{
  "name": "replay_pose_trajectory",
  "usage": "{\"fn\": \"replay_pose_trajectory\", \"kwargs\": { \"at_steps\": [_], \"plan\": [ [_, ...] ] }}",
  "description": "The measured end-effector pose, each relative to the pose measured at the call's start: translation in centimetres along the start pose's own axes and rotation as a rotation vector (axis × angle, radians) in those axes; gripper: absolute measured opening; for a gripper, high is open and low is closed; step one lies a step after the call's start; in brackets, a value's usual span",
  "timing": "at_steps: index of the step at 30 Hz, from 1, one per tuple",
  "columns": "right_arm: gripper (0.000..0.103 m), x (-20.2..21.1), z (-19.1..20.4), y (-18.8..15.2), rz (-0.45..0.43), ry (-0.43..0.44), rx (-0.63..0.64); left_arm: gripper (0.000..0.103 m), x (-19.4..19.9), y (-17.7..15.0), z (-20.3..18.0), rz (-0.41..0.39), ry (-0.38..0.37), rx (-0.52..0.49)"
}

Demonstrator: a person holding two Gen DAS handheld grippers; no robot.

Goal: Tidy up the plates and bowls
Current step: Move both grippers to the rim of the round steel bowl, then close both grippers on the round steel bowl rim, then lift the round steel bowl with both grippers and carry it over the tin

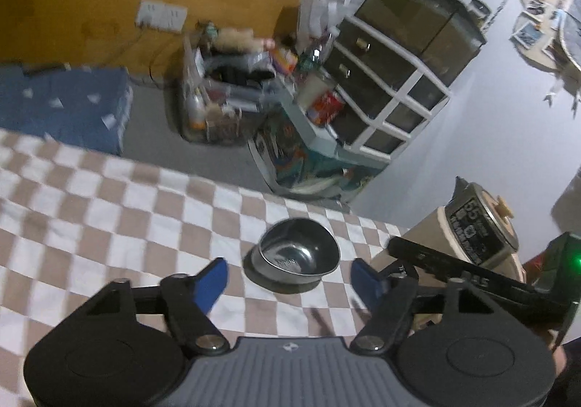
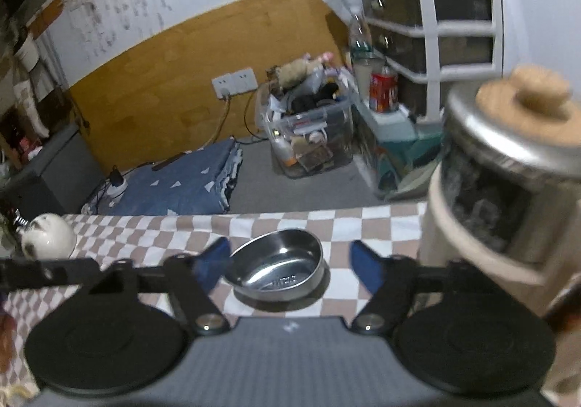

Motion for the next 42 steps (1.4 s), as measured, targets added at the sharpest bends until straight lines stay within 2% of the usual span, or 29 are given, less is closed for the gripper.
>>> {"fn": "replay_pose_trajectory", "kwargs": {
  "at_steps": [4,7,14,19,21,22,25,30,42],
  "plan": [
    [0.053,-3.3,-1.8,-0.4,0.024,-0.01,-0.06,0.05,-4.1,-0.3,-0.3,0.056,0.0,0.019],
    [0.044,-4.8,-2.8,-0.9,0.039,-0.026,-0.079,0.042,-6.9,-0.5,-0.4,0.087,0.012,0.022],
    [0.033,-7.3,-3.7,-1.7,0.066,-0.051,-0.084,0.038,-10.2,-0.4,-0.8,0.11,0.002,0.044],
    [0.03,-8.9,-4.1,-2.1,0.087,-0.071,-0.08,0.026,-11.8,-0.2,-0.5,0.121,0.052,0.053],
    [0.03,-9.6,-4.2,-2.2,0.097,-0.078,-0.082,0.025,-12.2,-0.1,-0.4,0.122,0.056,0.058],
    [0.03,-9.8,-4.2,-2.3,0.102,-0.079,-0.082,0.021,-12.3,-0.1,-0.4,0.123,0.055,0.059],
    [0.02,-10.2,-3.8,-2.7,0.115,-0.084,-0.074,0.018,-12.1,0.0,-0.4,0.124,0.062,0.047],
    [0.01,-8.7,-3.0,-3.2,0.102,-0.102,-0.07,0.01,-10.7,0.0,0.1,0.108,0.066,0.048],
    [0.009,-1.5,1.0,-3.3,-0.001,-0.063,-0.057,0.01,-2.3,-1.3,-1.5,0.001,0.027,-0.036]
  ]
}}
Point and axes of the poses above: each gripper's, at about its wrist camera, not at the fingertips, and x roughly against the way its jaws point, z to its left, y to its top, the point moved 3 cm from there along -x, roughly the way its jaws point, and after that the axes turned 14 degrees about y, right-handed, at the moved point
